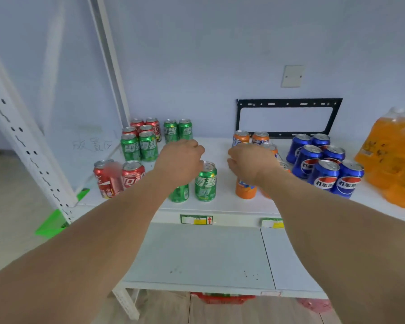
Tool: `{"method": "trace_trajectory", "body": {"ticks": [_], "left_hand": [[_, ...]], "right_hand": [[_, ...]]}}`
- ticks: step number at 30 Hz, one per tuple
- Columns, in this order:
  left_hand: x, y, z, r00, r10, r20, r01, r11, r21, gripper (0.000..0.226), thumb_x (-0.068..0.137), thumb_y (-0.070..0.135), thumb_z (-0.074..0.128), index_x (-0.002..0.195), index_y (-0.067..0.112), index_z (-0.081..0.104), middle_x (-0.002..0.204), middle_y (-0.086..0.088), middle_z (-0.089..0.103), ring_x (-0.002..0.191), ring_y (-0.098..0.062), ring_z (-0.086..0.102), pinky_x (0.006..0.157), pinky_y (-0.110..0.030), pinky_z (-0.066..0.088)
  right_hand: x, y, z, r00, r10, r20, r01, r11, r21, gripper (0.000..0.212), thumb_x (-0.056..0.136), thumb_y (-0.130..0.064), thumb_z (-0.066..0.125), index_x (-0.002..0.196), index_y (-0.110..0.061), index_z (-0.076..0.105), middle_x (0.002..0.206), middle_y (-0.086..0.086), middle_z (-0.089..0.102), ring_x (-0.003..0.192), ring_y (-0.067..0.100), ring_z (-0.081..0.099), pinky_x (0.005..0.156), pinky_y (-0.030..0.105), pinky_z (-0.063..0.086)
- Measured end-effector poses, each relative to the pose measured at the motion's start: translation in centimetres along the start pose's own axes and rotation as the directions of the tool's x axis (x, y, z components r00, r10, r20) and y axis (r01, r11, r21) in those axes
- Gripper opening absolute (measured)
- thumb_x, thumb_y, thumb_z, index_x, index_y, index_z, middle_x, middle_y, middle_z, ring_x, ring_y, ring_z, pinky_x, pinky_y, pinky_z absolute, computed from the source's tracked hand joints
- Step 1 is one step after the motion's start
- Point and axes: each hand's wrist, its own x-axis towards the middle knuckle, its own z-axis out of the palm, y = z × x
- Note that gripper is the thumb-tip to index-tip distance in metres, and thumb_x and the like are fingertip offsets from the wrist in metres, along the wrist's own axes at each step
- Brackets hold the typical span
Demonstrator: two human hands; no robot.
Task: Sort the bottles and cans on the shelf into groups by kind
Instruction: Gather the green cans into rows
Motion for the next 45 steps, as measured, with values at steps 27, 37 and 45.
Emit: {"method": "trace_trajectory", "body": {"ticks": [27,37,45], "left_hand": [[5.7,-28.7,14.1,0.506,-0.506,0.698,0.861,0.344,-0.375,0.086,0.075,0.035,0.082,0.146,0.017,0.037,0.144,-0.007,0.046,0.123,-0.024,0.049,0.096,-0.033,0.041],[5.7,-29.6,18.6,0.653,-0.286,0.702,0.758,0.257,-0.6,0.095,0.052,0.021,0.093,0.134,0.033,0.047,0.112,0.012,0.07,0.106,-0.01,0.066,0.094,-0.037,0.053],[6.1,-28.5,17.3,0.687,-0.222,0.692,0.721,0.087,-0.688,0.061,0.063,0.019,0.085,0.117,0.029,0.06,0.109,0.005,0.072,0.105,-0.018,0.066,0.095,-0.043,0.052]], "right_hand": [[29.5,-15.3,13.0,0.865,-0.177,0.469,-0.246,0.665,0.705,0.085,0.074,-0.03,0.084,0.143,-0.017,0.035,0.135,-0.002,0.054,0.129,0.025,0.049,0.106,0.037,0.039],[32.2,-17.2,15.4,0.901,-0.178,0.395,-0.199,0.64,0.742,0.065,0.07,-0.029,0.083,0.126,-0.023,0.05,0.116,-0.006,0.062,0.104,0.015,0.058,0.095,0.033,0.046],[29.5,-13.3,13.9,0.889,-0.061,0.454,-0.395,0.399,0.828,0.039,0.071,-0.022,0.083,0.107,-0.021,0.069,0.105,-0.002,0.073,0.099,0.017,0.067,0.086,0.035,0.054]]}}
